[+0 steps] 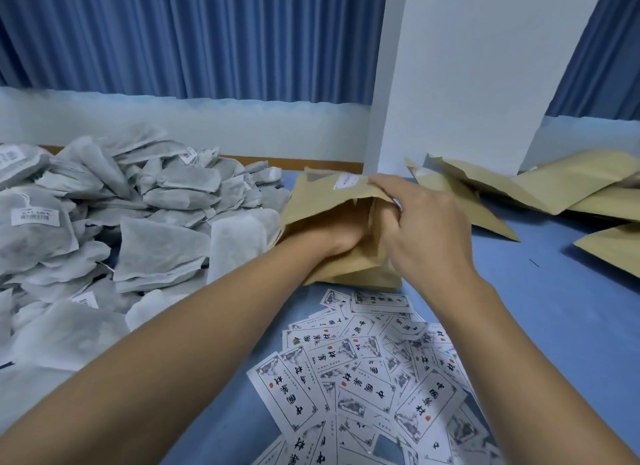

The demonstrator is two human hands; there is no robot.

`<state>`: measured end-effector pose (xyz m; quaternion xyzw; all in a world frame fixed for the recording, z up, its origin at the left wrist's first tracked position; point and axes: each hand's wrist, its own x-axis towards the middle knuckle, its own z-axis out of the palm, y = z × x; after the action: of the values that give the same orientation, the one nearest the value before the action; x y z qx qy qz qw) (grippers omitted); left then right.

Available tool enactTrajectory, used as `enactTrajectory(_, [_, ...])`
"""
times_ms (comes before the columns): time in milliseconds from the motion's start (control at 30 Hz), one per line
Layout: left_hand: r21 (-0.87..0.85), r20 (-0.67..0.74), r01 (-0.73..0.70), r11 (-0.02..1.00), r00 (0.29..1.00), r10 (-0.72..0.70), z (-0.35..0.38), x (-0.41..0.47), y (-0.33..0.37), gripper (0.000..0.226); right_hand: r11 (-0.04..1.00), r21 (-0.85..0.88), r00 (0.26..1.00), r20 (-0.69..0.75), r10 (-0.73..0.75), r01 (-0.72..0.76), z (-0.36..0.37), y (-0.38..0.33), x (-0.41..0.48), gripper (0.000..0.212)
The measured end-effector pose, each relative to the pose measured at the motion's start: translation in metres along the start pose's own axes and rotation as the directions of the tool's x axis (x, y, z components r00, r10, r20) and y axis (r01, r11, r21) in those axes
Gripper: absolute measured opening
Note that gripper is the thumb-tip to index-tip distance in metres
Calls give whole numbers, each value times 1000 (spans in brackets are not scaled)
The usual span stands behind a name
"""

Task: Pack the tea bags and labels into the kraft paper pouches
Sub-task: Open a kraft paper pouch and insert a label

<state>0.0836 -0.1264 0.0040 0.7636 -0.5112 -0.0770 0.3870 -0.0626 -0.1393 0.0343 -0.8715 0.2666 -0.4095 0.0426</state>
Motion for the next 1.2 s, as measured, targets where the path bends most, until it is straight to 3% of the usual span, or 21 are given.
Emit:
enactTrajectory(100, [-80,62,3,997,998,2,6,-32,2,42,996,-83,996,76,49,-42,6,5,-1,35])
enactTrajectory(233, [-76,222,-123,989,965,137,9,-93,-6,49,992,-55,982,148,119,-112,8,5,-3,42])
enactTrajectory(300, [-116,150,-138,984,977,155,10,-112,-15,42,991,-60,978,164,126,-117,9,2,-5,42])
enactTrajectory(400, [-81,51,-226,971,972,230,16,-134,-31,50,991,-59,978,159,132,-124,8,-1,-5,41])
enactTrajectory(500, [160,10,-445,881,893,450,24,-146,-32,47,992,-81,976,188,108,-94,6,-2,-2,40])
enactTrajectory(567, [175,30,-505,845,861,509,32,-149,-26,41,993,-86,974,203,103,-87,3,-2,-1,41])
enactTrajectory(667, [111,103,-401,910,915,390,45,-145,-15,46,994,-50,969,223,101,-92,2,-6,-3,42])
enactTrajectory(733, [196,120,-314,929,948,294,53,-136,-7,54,995,-49,968,233,94,-85,4,-8,-4,45])
enactTrajectory(867, [491,102,-217,843,976,192,69,-127,10,47,991,-91,958,261,116,-95,5,-3,-5,53])
enactTrajectory(1033, [526,43,-167,834,984,170,72,-122,14,27,989,-105,961,248,124,-100,6,5,-5,52])
enactTrajectory(1100, [427,37,-187,885,981,190,66,-120,13,24,990,-107,963,243,118,-95,6,7,-4,51])
enactTrajectory(1200, [83,-111,-156,984,980,165,55,-127,12,19,990,-110,968,224,111,-88,5,9,-2,49])
